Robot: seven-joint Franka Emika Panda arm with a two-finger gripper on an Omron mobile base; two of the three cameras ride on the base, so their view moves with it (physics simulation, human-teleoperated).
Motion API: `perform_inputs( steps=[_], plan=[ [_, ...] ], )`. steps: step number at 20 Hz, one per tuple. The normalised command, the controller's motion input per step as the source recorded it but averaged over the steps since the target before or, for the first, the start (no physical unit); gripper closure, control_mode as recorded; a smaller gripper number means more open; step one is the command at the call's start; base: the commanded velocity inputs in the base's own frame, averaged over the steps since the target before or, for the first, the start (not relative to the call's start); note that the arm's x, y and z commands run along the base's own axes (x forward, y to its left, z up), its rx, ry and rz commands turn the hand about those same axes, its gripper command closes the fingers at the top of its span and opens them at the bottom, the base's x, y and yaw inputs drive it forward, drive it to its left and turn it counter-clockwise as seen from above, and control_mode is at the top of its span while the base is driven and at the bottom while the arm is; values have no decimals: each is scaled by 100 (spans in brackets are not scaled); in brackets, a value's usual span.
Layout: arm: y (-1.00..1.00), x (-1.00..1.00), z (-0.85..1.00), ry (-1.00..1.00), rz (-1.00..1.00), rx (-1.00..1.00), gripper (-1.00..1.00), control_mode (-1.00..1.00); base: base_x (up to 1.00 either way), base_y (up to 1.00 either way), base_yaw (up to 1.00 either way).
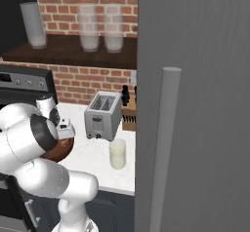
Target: Grab a lemon wedge from the fridge and one ice cube from the ice bowl, and put them in the glass of lemonade.
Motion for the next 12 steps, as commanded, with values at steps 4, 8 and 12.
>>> perform_inputs(
  steps=[4, 8, 12],
  plan=[
    [4, 21, -38, 12, 0, 0, -100, -100, 0, 0, 0],
    [9, 5, -8, 6, 0, 0, -100, -100, 0, 0, 0],
    [21, 0, -1, 2, 0, 0, -100, -100, 0, 0, 0]
  ],
)
